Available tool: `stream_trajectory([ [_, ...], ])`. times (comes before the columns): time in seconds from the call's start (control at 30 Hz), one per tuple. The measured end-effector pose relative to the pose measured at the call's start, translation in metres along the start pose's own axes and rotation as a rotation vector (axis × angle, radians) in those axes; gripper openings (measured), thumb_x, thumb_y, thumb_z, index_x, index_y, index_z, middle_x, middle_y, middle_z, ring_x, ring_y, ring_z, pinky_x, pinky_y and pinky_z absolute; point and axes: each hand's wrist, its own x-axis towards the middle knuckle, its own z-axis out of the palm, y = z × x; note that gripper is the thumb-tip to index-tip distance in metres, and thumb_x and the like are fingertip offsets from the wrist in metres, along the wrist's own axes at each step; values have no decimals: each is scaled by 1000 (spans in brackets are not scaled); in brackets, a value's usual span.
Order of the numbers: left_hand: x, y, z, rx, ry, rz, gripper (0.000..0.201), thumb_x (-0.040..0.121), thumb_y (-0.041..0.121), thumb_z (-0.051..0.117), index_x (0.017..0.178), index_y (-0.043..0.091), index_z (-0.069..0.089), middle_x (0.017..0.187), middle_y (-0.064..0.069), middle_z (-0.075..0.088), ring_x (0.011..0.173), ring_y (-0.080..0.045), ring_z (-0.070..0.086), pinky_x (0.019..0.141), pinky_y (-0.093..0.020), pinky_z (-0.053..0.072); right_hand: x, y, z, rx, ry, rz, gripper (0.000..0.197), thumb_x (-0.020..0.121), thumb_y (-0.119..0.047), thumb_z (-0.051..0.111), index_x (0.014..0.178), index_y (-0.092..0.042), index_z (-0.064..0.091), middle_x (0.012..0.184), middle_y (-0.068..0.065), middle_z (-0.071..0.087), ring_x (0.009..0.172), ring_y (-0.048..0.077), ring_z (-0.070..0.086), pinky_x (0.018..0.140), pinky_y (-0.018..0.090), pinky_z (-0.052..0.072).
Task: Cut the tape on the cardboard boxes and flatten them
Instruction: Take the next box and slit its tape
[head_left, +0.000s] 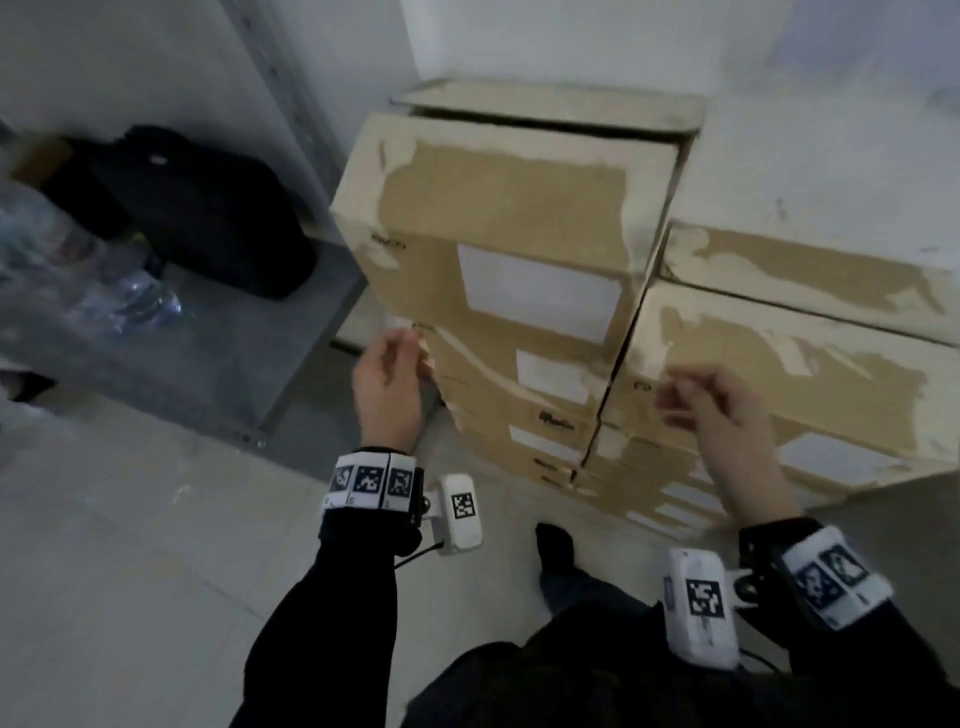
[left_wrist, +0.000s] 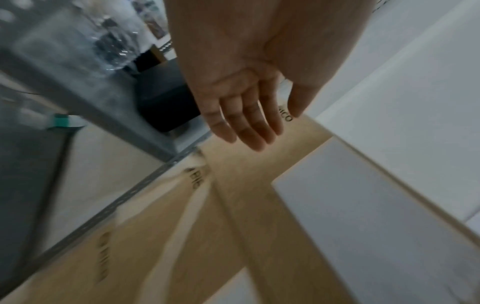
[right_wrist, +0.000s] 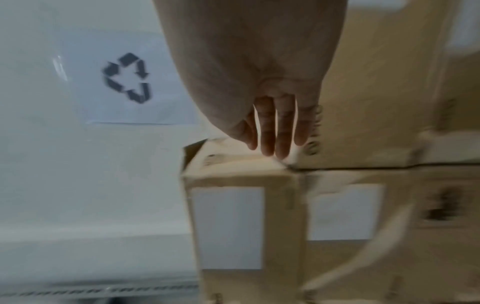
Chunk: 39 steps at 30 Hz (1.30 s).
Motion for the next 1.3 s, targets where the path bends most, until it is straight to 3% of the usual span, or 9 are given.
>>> stream_trajectory([
  [0.13,70,42,6,21,257,246,26,91,37,50,92,11,50,82,-4,53,70,-6,49,71,-21,41,38,-68,26,160,90,-185,12,95,-29,48,104,-28,56,105,-8,60,105,14,59,90,32,49],
  [0.3,135,50,14,52,348,123,60,82,53,58,119,7,51,110,-5,50,92,-14,50,83,-21,42,74,-89,62,195,5,-62,77,82,-53,57,146,-28,22,147,-6,36,132,11,39,109,38,36],
  [0.43,154,42,8,58,145,-61,59,88,39,63,136,10,44,130,-3,52,111,-14,53,92,-21,43,80,-85,79,213,48,-7,88,88,-30,64,151,-27,2,148,-11,27,130,11,41,109,39,39],
  [0.53,162,34,0,-128,-22,-173,70,76,45,72,134,12,52,127,-5,61,112,-19,60,99,-38,48,84,-80,83,177,91,15,94,74,-47,70,149,-29,16,147,-8,37,127,15,47,104,43,44],
  [0.63,163,37,-1,-213,-36,-215,62,65,46,77,113,9,66,109,-9,70,102,-25,67,94,-48,51,86,-82,84,122,90,15,96,67,-58,69,147,-32,21,148,-3,39,130,18,45,103,46,43],
  [0.87,146,76,-3,-269,-95,-51,6,89,21,65,90,17,69,88,5,71,91,-18,67,80,-33,53,53,-113,66,203,89,-71,61,92,-15,58,146,-19,31,131,-2,57,114,11,59,92,24,52],
  [0.97,122,99,-2,-346,-147,66,13,92,16,62,83,22,68,77,13,71,80,-8,66,73,-27,52,20,-129,49,222,170,-140,60,92,-13,56,146,-22,31,127,-9,59,109,4,61,81,14,51],
  [1.1,80,132,21,-405,-297,182,29,92,15,60,75,33,74,79,20,71,82,-1,66,74,-22,51,-30,-130,4,213,342,-181,73,81,-27,61,147,-25,29,135,-8,54,117,5,56,87,17,49],
  [1.3,-17,156,77,-393,-556,278,16,95,18,57,102,9,68,90,8,69,84,-1,66,76,-20,51,-129,-112,-80,208,587,-235,61,81,-24,57,139,-30,40,133,-6,57,118,11,56,89,22,50],
])
